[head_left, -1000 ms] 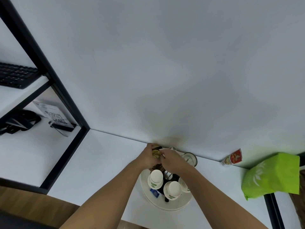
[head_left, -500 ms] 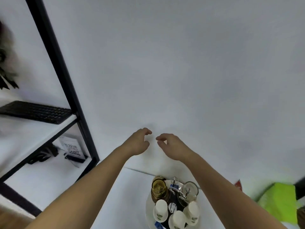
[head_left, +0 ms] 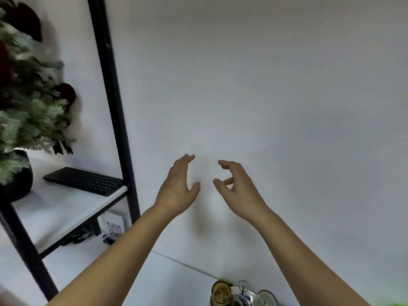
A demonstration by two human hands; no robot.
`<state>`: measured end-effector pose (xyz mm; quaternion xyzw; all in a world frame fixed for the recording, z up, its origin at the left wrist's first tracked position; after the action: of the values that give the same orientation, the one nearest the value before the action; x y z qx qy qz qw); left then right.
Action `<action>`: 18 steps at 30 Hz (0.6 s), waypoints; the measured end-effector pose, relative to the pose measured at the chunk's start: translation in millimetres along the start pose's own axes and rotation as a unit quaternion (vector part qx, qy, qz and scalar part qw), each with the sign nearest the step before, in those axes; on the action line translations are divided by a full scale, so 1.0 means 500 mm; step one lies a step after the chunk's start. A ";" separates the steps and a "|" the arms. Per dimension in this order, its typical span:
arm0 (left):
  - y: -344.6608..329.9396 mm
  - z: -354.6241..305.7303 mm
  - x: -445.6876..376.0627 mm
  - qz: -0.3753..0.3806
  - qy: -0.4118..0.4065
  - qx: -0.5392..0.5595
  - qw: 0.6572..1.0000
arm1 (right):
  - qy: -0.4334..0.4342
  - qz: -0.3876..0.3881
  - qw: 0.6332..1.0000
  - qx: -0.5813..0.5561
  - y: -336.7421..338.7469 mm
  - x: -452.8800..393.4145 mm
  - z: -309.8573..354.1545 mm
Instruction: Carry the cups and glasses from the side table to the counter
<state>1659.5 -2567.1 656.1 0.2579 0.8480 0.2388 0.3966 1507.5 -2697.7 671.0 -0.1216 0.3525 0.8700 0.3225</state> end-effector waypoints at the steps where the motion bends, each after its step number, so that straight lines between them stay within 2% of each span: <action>1: 0.003 0.000 0.009 -0.004 0.004 0.003 1.000 | 0.005 0.000 1.000 -0.017 -0.002 0.003 0.008; 7: 0.022 0.010 0.084 -0.026 0.042 0.007 0.999 | 0.023 0.021 0.994 -0.109 -0.032 0.022 0.036; 12: 0.061 0.002 0.172 -0.089 0.130 0.005 0.987 | 0.032 0.098 0.985 -0.140 -0.079 0.066 0.035; 18: 0.113 -0.083 0.366 -0.169 0.205 -0.041 0.963 | 0.084 0.200 0.957 -0.194 -0.122 0.154 0.071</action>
<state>1539.4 -2418.3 613.5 0.0396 0.9318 0.2508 0.2592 1488.7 -2603.3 630.4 -0.1818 0.2196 0.9550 0.0816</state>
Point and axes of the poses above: each hand's wrist, its own x-axis away from the middle knuckle, its own y-axis out of the back of the hand, z = x × y, the point moved 1 cm from there along -x, towards the middle knuckle
